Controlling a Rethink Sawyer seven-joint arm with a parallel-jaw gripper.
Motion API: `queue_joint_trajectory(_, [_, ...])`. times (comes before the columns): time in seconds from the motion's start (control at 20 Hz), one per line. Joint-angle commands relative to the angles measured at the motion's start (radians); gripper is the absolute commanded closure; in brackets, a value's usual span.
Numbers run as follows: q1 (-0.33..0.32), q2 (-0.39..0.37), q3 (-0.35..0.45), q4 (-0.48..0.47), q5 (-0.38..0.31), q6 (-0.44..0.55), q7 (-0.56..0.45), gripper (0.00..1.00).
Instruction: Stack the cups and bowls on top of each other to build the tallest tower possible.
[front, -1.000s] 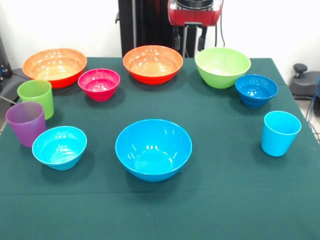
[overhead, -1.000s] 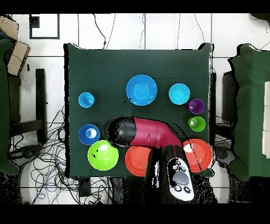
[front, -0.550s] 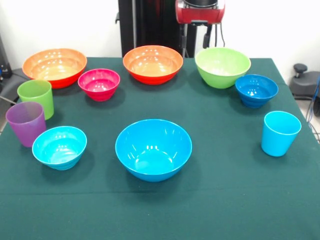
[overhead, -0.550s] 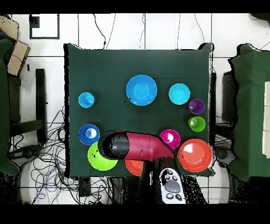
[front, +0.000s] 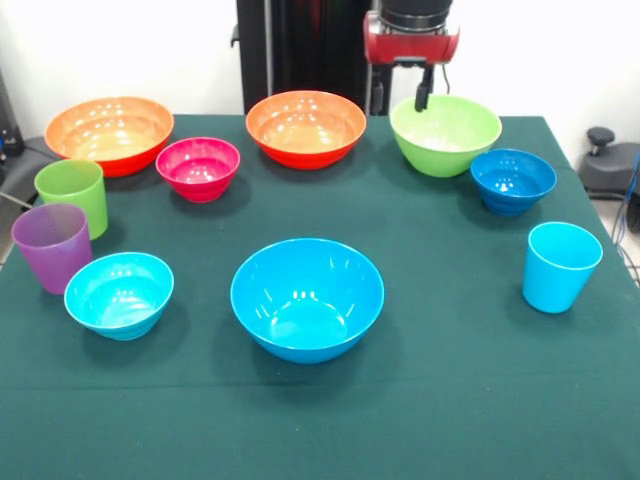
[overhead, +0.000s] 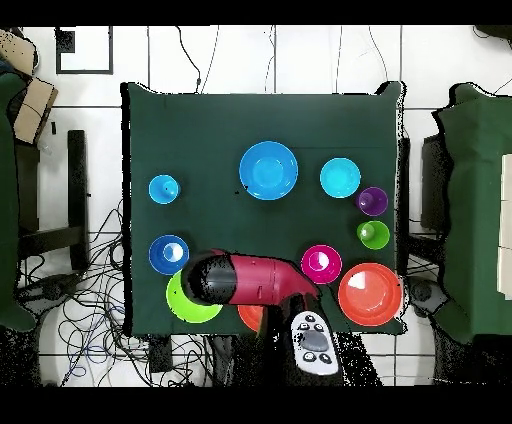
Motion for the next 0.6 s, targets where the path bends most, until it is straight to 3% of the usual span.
queue_joint_trajectory(0.05, [-0.049, 0.112, 0.043, 0.020, -0.071, -0.120, 0.077, 0.00])
queue_joint_trajectory(0.35, [-0.087, 0.147, 0.065, 0.027, -0.090, -0.163, 0.068, 0.00])
queue_joint_trajectory(0.6, [-0.073, 0.166, 0.059, 0.027, -0.097, -0.189, 0.091, 0.00])
